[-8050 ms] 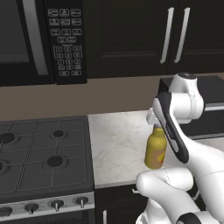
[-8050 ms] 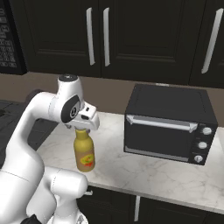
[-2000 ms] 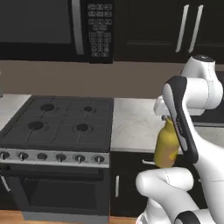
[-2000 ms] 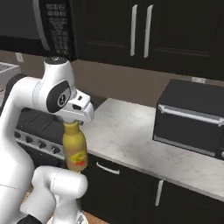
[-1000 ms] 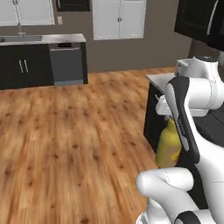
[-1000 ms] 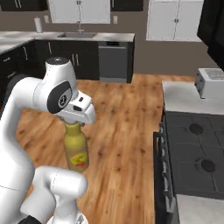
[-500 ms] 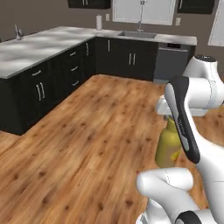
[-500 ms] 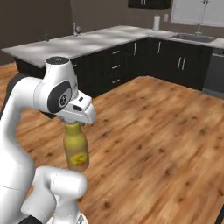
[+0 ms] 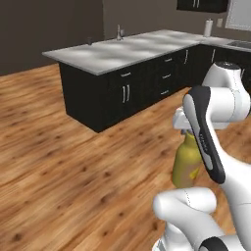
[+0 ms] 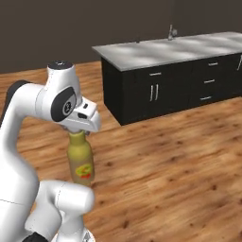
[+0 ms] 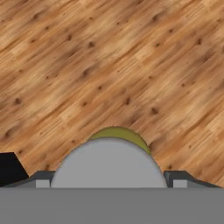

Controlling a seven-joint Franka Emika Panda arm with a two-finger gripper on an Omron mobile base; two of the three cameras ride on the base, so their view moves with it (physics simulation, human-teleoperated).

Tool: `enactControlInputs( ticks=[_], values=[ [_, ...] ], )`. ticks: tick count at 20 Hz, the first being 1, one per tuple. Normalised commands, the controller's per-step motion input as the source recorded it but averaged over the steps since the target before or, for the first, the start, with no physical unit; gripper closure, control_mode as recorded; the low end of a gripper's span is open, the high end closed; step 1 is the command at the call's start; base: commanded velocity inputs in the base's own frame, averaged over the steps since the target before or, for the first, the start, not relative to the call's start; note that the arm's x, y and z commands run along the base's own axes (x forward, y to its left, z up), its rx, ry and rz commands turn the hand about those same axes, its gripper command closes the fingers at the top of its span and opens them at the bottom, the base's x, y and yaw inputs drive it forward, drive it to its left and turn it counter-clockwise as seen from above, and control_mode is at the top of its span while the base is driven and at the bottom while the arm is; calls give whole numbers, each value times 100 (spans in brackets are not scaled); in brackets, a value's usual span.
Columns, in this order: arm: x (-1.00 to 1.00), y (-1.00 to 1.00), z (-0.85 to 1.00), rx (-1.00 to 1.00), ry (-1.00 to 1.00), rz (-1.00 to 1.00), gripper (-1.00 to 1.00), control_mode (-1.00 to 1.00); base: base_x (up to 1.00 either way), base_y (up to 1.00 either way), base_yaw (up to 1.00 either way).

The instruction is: There is a wine glass and glass cup on the dining counter. Place the wine bottle next to the wine glass and the juice bottle next to the glass cup.

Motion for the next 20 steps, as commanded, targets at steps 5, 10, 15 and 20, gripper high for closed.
enactControlInputs(
  ticks=[5,10,15,20],
  values=[
    [0,0,0,0,0,0,100,100,73,18,23],
    [0,0,0,0,0,0,100,100,85,17,22],
    [0,0,0,0,0,0,100,100,86,22,19],
    [0,0,0,0,0,0,100,100,85,26,17]
  ],
)
